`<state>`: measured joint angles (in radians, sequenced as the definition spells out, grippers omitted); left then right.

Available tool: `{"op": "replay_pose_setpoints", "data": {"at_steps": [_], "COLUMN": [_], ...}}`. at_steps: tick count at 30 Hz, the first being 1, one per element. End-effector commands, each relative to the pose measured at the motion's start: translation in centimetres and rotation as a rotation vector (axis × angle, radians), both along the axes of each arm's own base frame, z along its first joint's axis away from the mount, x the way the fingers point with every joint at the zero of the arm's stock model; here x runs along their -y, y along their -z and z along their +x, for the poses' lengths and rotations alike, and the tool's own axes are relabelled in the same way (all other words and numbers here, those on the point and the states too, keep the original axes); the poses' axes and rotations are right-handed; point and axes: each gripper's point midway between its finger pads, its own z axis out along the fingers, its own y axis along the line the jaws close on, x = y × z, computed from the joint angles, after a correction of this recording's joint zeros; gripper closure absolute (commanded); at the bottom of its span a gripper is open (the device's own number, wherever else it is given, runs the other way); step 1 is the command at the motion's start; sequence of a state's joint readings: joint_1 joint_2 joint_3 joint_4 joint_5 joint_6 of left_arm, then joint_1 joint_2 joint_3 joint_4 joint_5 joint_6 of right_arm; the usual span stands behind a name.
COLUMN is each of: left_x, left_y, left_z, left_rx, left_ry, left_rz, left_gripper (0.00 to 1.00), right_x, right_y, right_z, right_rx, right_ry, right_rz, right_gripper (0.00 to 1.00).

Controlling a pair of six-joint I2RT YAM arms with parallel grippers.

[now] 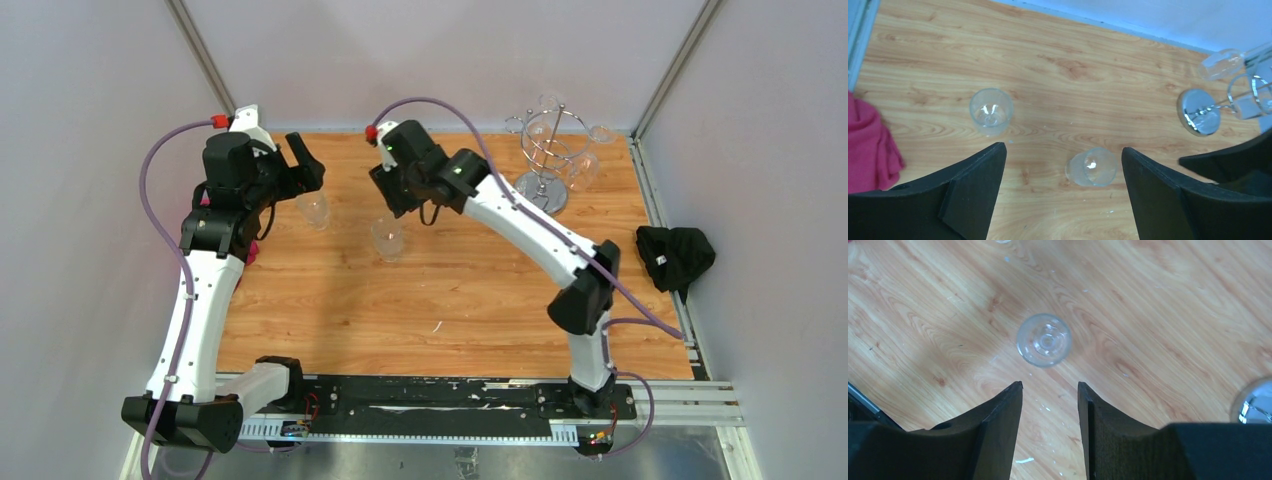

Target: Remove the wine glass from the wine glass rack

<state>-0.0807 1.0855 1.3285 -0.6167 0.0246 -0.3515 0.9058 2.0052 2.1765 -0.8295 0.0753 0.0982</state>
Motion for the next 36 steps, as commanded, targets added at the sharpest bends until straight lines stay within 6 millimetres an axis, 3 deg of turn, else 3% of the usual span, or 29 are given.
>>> {"op": "replay_pose_setpoints", "data": {"at_steps": [1, 4, 5, 8, 16, 19, 24, 36], "left_x": [1.8, 3.5, 4.2, 6.7, 11.3, 13.0, 13.5, 12.9], "left_y": [-1.0, -1.3, -1.2, -1.9, -2.3, -2.4, -1.8, -1.5], "left_z": [0.4, 0.8, 1.0, 1.6, 2.3, 2.1, 2.3, 2.3], "left_rx": [0.049, 0.082, 0.088, 0.127, 0.173, 0.170, 0.149, 0.148], "left_ry": [0.091, 0.165, 0.196, 0.313, 0.499, 0.551, 0.555, 0.522], "left_rz": [-0.055, -0.116, -0.149, -0.245, -0.373, -0.417, -0.425, -0.388], "left_gripper": [0.08, 0.07, 0.07, 0.07, 0.06, 0.05, 0.05, 0.05], "right_x": [6.3, 11.4, 13.4, 18.6, 30.5, 34.6, 38.2, 44.0], "right_y": [-5.5, -7.2, -8.9, -10.4, -10.7, -9.5, -8.7, -6.3], "right_z": [1.6, 2.5, 2.3, 2.7, 3.4, 4.2, 5.6, 9.5], "right_rx": [0.082, 0.086, 0.108, 0.122, 0.150, 0.104, 0.042, 0.031], "right_ry": [0.182, 0.288, 0.317, 0.391, 0.612, 0.713, 0.711, 0.817], "right_rz": [0.104, 0.209, 0.274, 0.413, 0.601, 0.749, 1.017, 1.102], "right_gripper": [0.50, 0.50, 0.50, 0.50, 0.49, 0.49, 0.54, 0.55]}}
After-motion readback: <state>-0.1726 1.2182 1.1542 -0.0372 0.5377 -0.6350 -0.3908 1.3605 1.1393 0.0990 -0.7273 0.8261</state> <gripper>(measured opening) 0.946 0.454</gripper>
